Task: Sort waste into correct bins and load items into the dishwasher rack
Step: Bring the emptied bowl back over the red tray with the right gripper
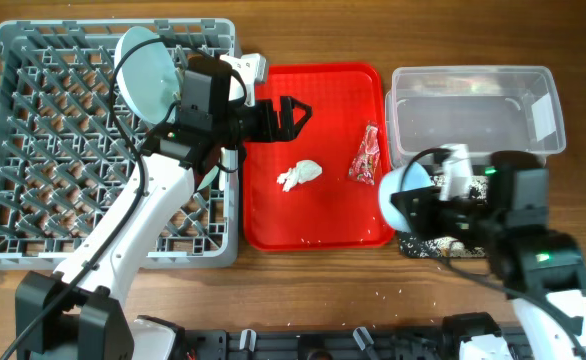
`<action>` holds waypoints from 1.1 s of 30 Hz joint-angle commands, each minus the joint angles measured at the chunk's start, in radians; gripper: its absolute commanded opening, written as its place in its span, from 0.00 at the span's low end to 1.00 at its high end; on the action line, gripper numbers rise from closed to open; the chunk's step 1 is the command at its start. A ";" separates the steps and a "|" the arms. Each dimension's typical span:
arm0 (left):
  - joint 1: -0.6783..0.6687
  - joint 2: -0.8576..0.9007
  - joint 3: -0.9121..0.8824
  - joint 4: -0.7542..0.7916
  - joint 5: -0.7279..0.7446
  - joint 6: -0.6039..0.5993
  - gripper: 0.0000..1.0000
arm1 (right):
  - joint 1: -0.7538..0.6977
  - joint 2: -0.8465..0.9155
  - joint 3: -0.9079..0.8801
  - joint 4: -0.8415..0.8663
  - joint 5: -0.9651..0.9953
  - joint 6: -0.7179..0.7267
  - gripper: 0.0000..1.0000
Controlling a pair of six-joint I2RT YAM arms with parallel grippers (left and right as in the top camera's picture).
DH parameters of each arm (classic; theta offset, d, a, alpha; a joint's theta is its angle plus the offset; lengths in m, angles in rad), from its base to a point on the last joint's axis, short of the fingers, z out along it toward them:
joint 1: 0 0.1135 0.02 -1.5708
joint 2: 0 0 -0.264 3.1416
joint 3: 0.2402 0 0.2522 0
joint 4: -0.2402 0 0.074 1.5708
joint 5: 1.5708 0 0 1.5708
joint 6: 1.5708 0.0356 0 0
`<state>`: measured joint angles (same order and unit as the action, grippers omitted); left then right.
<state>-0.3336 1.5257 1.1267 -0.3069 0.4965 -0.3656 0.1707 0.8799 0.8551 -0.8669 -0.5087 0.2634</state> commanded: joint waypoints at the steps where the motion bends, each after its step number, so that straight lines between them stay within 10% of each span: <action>1: -0.001 -0.016 -0.001 0.002 0.011 -0.009 1.00 | 0.182 0.038 0.008 -0.010 0.520 0.300 0.04; 5: -0.001 -0.016 -0.001 0.002 0.011 -0.010 1.00 | 0.288 0.128 0.008 0.046 0.591 0.338 0.04; 9: -0.001 -0.016 -0.001 0.002 0.011 -0.010 1.00 | 0.489 0.275 0.009 0.051 1.116 0.339 0.04; 16: -0.001 -0.016 -0.001 0.002 0.011 -0.010 1.00 | 0.560 0.152 0.022 0.055 1.451 0.322 0.04; 22: -0.001 -0.016 -0.001 0.002 0.011 -0.009 1.00 | 0.560 0.106 0.022 0.114 1.019 0.293 0.04; 24: -0.001 -0.016 -0.001 0.002 0.011 -0.010 1.00 | 0.560 0.182 0.022 0.243 0.534 0.293 0.04; 33: -0.001 -0.016 -0.001 0.002 0.011 -0.009 1.00 | 0.560 0.710 0.022 0.500 0.269 0.385 0.04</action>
<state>-0.3336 1.5257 1.1267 -0.3080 0.4965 -0.3656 0.7296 1.5459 0.8627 -0.3862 -0.1326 0.6353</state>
